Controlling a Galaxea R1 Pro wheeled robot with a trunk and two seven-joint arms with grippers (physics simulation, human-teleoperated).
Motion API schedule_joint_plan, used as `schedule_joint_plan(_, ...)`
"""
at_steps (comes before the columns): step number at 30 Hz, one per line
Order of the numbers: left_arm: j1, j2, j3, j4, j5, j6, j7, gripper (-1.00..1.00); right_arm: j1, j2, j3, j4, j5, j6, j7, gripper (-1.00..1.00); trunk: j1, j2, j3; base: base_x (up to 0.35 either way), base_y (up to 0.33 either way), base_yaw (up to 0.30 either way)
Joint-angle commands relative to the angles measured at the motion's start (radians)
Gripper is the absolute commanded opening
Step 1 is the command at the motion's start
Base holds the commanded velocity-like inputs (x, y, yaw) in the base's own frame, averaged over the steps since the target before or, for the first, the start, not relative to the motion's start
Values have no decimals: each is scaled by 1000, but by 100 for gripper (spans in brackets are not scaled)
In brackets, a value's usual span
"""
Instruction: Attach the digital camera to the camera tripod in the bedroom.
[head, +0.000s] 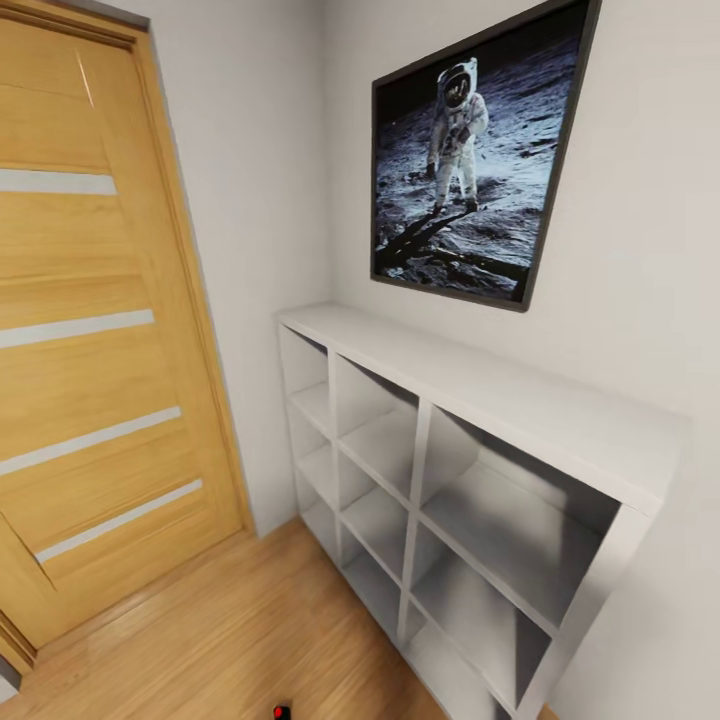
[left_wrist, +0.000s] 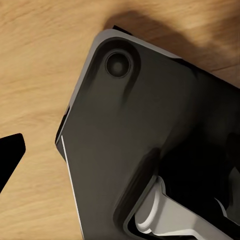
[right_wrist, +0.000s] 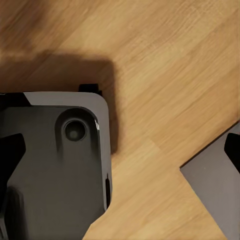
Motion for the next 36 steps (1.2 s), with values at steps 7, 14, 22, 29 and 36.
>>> schedule_joint_plan(7,0,0,5,-2,-1,-1,0,100,-2,-1,7,3,-9,-3,5,100,1,-2,-2,0,-166,0)
schedule_joint_plan(14,0,2,5,-2,0,-1,0,100,-2,0,6,3,-9,-3,5,100,1,-2,-2,0,-34,0)
schedule_joint_plan(22,0,5,5,-2,1,-1,-1,100,-2,0,7,3,-10,-3,5,100,1,-2,-2,107,28,0)
schedule_joint_plan(29,0,5,5,-2,0,-1,-1,100,-2,0,7,3,-9,-3,5,100,1,-2,-2,106,49,0)
schedule_joint_plan(36,0,6,5,-2,1,-1,-1,100,-2,0,7,3,-9,-3,6,100,1,-2,-2,9,4,0)
